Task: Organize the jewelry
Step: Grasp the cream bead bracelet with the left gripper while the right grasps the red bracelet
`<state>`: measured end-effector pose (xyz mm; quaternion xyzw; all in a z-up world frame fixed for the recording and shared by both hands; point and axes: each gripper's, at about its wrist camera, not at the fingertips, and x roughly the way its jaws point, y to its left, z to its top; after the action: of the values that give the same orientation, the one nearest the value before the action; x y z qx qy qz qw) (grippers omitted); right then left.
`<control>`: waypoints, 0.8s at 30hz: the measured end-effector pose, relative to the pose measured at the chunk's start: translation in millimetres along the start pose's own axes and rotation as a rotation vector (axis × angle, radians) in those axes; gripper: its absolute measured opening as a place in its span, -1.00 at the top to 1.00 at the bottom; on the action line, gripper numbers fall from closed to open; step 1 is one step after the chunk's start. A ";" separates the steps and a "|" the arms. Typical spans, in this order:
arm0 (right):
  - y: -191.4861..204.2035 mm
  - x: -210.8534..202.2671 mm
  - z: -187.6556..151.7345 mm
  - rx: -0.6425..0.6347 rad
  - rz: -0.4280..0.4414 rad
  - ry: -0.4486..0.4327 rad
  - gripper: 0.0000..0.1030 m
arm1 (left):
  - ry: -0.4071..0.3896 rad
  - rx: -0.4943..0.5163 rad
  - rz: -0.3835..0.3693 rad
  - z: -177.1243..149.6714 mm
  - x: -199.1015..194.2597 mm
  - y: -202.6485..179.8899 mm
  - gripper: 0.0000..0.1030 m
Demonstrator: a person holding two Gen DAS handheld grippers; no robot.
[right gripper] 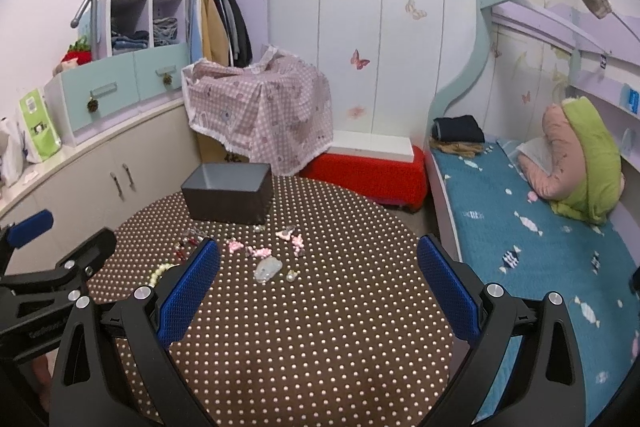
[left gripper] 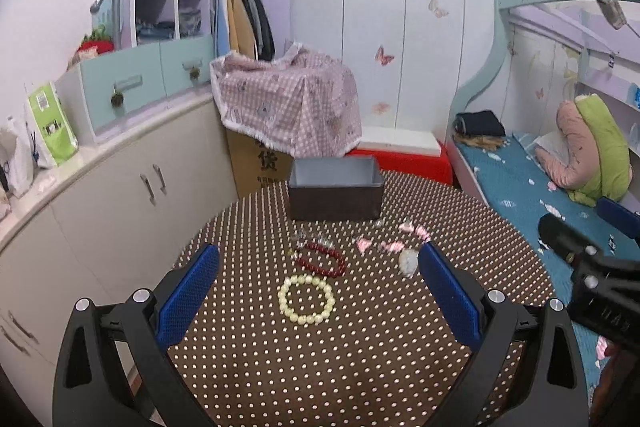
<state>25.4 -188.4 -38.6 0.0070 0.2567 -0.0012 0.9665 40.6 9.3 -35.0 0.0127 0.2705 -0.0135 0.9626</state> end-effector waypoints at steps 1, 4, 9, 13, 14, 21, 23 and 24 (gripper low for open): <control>-0.3 5.7 -1.2 0.000 0.007 0.011 -0.86 | 0.014 -0.003 0.000 -3.2 5.8 4.1 -0.87; -2.9 24.8 -5.5 0.000 0.025 0.051 -0.86 | 0.054 -0.002 0.026 -13.8 20.5 15.8 -0.87; -3.6 58.1 -11.7 0.019 0.065 0.123 -0.86 | 0.175 -0.110 0.007 -27.3 54.5 47.2 -0.87; -1.2 84.8 -17.3 0.009 0.072 0.173 -0.86 | 0.248 -0.111 0.039 -36.1 81.1 57.7 -0.87; -0.8 92.5 -19.7 0.012 0.079 0.189 -0.86 | 0.266 -0.108 0.044 -38.8 88.1 58.9 -0.86; 3.0 128.6 -27.3 0.004 0.087 0.250 -0.86 | 0.384 -0.098 0.026 -52.4 128.7 59.9 -0.62; 5.2 134.8 -27.5 -0.001 0.092 0.262 -0.86 | 0.404 -0.100 0.020 -54.4 134.6 60.6 -0.51; 6.4 138.3 -27.3 0.000 0.100 0.266 -0.86 | 0.411 -0.099 0.018 -55.2 137.3 60.9 -0.41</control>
<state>132.0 -181.4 -130.8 0.0197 0.3820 0.0481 0.9227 131.0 69.3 -152.6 -0.0296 0.4615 0.0112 0.8866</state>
